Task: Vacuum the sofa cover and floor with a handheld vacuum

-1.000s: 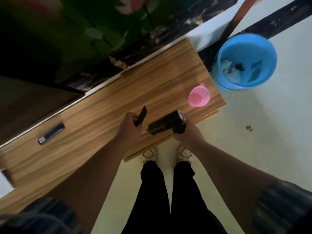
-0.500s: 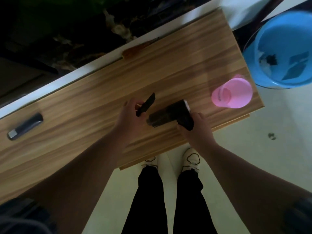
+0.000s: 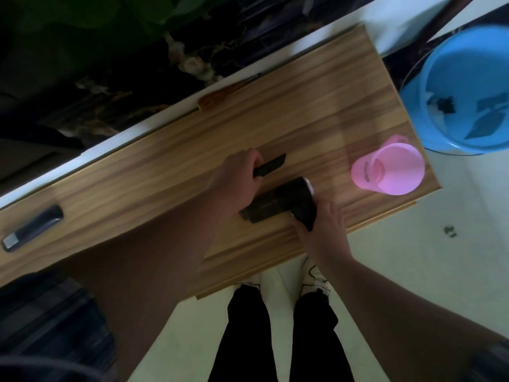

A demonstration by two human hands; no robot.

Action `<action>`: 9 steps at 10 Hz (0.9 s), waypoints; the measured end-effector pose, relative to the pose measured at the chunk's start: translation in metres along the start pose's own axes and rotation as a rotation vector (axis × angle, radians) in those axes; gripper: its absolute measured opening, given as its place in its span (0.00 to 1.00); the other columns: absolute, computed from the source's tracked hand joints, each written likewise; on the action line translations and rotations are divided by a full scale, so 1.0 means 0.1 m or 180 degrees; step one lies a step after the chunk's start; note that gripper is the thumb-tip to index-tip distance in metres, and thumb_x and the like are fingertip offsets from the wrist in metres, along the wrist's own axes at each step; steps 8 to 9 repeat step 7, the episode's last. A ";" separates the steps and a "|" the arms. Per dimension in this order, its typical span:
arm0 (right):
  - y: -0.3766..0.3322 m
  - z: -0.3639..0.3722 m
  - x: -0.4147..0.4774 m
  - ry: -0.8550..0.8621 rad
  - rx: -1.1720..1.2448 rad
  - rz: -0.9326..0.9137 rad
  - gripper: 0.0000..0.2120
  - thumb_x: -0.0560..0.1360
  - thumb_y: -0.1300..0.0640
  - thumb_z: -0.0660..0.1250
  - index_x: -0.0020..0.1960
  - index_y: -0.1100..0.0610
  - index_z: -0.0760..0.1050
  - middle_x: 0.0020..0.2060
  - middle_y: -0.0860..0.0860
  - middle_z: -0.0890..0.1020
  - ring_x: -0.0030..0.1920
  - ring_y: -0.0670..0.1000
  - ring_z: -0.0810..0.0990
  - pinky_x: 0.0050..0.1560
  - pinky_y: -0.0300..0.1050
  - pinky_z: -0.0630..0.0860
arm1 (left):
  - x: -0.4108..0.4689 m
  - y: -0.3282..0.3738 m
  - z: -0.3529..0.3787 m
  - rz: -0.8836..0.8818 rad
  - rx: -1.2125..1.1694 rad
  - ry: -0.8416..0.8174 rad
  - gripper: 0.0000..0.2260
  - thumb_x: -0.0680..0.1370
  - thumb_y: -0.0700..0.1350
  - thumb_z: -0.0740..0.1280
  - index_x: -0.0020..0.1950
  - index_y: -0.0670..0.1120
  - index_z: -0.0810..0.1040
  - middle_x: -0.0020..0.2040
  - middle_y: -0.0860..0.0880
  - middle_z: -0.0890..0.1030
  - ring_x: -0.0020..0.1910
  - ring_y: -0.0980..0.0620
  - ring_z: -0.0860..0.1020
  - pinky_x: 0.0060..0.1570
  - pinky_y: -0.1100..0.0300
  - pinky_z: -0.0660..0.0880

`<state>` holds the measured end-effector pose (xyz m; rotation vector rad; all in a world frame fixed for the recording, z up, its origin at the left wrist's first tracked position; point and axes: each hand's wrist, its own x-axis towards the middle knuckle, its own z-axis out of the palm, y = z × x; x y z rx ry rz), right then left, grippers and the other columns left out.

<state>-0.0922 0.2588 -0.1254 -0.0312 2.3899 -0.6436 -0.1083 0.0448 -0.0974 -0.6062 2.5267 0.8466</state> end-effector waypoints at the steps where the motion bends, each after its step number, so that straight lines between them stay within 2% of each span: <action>1: 0.01 -0.01 0.00 -0.0014 -0.0009 0.0034 0.29 0.73 0.48 0.74 0.70 0.53 0.69 0.61 0.51 0.75 0.65 0.54 0.71 0.67 0.54 0.70 | 0.10 0.05 0.14 0.0040 0.0032 -0.0089 0.13 0.77 0.45 0.70 0.61 0.53 0.75 0.56 0.53 0.78 0.53 0.52 0.77 0.51 0.52 0.79; 3: 0.00 -0.13 -0.07 0.0011 0.0129 0.0054 0.32 0.71 0.47 0.75 0.71 0.51 0.67 0.63 0.50 0.73 0.66 0.53 0.70 0.68 0.54 0.70 | 0.24 0.04 0.27 -0.0066 0.0052 0.0037 0.12 0.76 0.45 0.70 0.59 0.53 0.75 0.55 0.53 0.75 0.52 0.52 0.76 0.52 0.52 0.78; 5: -0.03 -0.25 -0.22 0.0118 0.0322 -0.0128 0.27 0.75 0.49 0.72 0.71 0.51 0.67 0.64 0.50 0.73 0.65 0.52 0.69 0.66 0.51 0.70 | 0.24 0.02 0.35 -0.0132 0.0361 0.0039 0.15 0.76 0.45 0.71 0.61 0.53 0.74 0.58 0.52 0.78 0.54 0.51 0.78 0.52 0.50 0.79; 6: -0.08 -0.37 -0.30 0.0087 0.0419 -0.0119 0.26 0.76 0.50 0.71 0.71 0.51 0.67 0.64 0.49 0.72 0.66 0.51 0.69 0.66 0.51 0.69 | 0.13 0.07 0.26 -0.0195 0.0324 0.0019 0.18 0.76 0.45 0.71 0.64 0.51 0.73 0.60 0.50 0.76 0.57 0.49 0.76 0.55 0.49 0.78; 7: -0.11 -0.51 -0.45 0.0103 0.0406 -0.0076 0.26 0.76 0.50 0.70 0.71 0.51 0.67 0.66 0.50 0.72 0.68 0.52 0.69 0.69 0.53 0.70 | -0.05 0.09 0.08 -0.0221 0.0248 0.0215 0.18 0.78 0.45 0.69 0.67 0.47 0.71 0.62 0.46 0.74 0.60 0.45 0.74 0.56 0.51 0.75; 9: -0.11 -0.51 -0.45 0.0103 0.0406 -0.0076 0.26 0.76 0.50 0.70 0.71 0.51 0.67 0.66 0.50 0.72 0.68 0.52 0.69 0.69 0.53 0.70 | -0.05 0.09 0.08 -0.0221 0.0248 0.0215 0.18 0.78 0.45 0.69 0.67 0.47 0.71 0.62 0.46 0.74 0.60 0.45 0.74 0.56 0.51 0.75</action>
